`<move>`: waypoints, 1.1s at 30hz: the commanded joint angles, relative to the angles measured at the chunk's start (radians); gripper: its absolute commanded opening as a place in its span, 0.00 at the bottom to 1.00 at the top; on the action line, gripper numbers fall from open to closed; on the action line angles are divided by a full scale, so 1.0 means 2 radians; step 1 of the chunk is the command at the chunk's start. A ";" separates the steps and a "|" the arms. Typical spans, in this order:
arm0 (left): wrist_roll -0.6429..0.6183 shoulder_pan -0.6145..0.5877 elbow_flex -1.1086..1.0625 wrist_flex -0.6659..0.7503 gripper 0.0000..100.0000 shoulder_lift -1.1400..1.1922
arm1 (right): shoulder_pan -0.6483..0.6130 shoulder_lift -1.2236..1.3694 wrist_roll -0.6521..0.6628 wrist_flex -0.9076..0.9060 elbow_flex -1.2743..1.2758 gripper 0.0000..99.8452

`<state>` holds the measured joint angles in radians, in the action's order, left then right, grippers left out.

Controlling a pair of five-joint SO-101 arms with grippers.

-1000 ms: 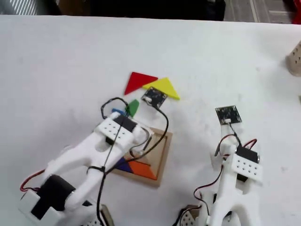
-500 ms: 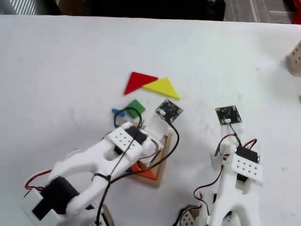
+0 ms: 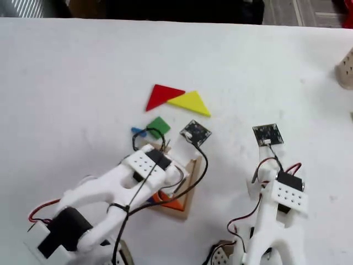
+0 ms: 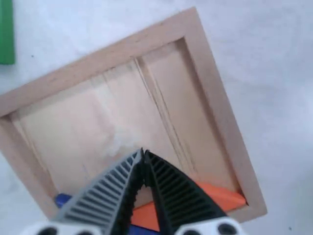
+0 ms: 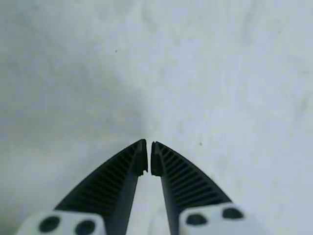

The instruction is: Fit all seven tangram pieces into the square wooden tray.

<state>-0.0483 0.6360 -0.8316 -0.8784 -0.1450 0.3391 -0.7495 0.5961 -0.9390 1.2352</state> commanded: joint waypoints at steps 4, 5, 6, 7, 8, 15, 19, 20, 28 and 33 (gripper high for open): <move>0.004 -0.016 0.024 -0.017 0.02 -0.023 | 0.002 -0.007 0.008 0.008 -0.002 0.02; 0.004 -0.016 0.033 -0.025 0.02 -0.023 | 0.002 -0.007 0.008 0.008 -0.002 0.02; 0.002 -0.016 0.042 -0.036 0.02 -0.023 | 0.002 -0.007 0.008 0.008 -0.002 0.02; 0.002 -0.016 0.052 -0.046 0.02 -0.023 | 0.002 -0.007 0.008 0.008 -0.002 0.02; 0.002 -0.017 0.061 -0.056 0.02 -0.023 | 0.002 -0.007 0.008 0.009 -0.002 0.02; 0.003 -0.055 0.081 -0.076 0.02 -0.023 | 0.002 -0.007 0.007 0.009 -0.002 0.02; 0.004 -0.092 0.077 -0.079 0.02 -0.056 | 0.002 -0.007 0.007 0.009 -0.002 0.02; 0.004 -0.109 0.075 -0.081 0.02 -0.073 | 0.002 -0.007 0.007 0.009 -0.002 0.02; 0.000 -0.289 0.049 -0.053 0.02 -0.149 | 0.002 -0.007 0.004 0.014 -0.001 0.02; 0.000 -0.320 0.038 0.010 0.03 -0.110 | 0.002 -0.007 0.002 0.016 -0.001 0.02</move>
<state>-0.0514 0.0361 -0.7672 -0.9413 -0.3966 0.3391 -0.7495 0.5961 -0.9252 1.2382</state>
